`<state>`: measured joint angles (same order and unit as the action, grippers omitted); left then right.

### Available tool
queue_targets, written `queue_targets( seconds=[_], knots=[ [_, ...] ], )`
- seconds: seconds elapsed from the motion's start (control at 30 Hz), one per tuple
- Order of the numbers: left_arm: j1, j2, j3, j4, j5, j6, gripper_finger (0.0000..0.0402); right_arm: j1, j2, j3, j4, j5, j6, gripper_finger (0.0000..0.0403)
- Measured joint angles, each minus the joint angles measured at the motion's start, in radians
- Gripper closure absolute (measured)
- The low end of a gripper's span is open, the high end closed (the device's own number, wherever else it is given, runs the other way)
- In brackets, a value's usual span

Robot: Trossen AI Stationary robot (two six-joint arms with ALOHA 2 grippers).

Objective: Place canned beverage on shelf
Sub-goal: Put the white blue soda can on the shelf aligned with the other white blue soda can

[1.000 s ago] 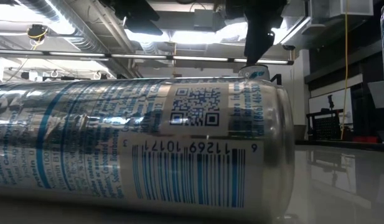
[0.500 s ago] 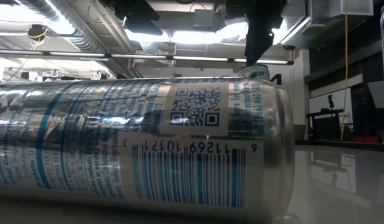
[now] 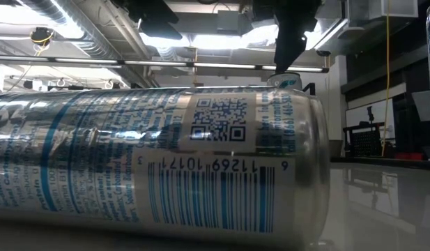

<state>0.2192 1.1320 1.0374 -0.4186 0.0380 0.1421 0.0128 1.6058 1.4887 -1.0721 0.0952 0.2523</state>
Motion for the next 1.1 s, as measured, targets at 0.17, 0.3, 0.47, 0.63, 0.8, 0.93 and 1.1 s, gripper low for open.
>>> queue_targets(
  seconds=[0.17, 0.3, 0.47, 0.63, 0.8, 0.93, 1.1],
  knots=[
    [0.0, 0.0, 0.0, 0.0, 0.0, 0.0, 0.0006, 0.0, 0.0, 0.0, 0.0, 0.0, -0.039, 0.0077],
    [0.0, 0.0, 0.0, 0.0, 0.0, 0.0, 0.0006, 0.0, 0.0, 0.0, 0.0, 0.0, -0.043, 0.0077],
    [0.0, 0.0, 0.0, 0.0, 0.0, 0.0, 0.0006, 0.0, 0.007, 0.0, 0.001, 0.0, -0.043, 0.0077],
    [0.0, 0.0, 0.0, 0.001, 0.0, 0.0, 0.0006, 0.0, 0.046, 0.0, -0.003, -0.001, -0.053, 0.0077],
    [0.0, 0.0, 0.0, 0.001, 0.0, 0.0, 0.0006, 0.0, 0.087, 0.0, -0.001, -0.011, -0.074, 0.0077],
    [0.0, 0.0, 0.0, 0.0, 0.0, 0.0, 0.0006, 0.0, 0.114, 0.0, -0.01, -0.01, -0.078, 0.0077],
    [0.0, 0.0, 0.0, 0.001, 0.0, 0.0, 0.0006, 0.0, 0.128, 0.0, -0.028, -0.009, -0.079, 0.0077]
  ],
)
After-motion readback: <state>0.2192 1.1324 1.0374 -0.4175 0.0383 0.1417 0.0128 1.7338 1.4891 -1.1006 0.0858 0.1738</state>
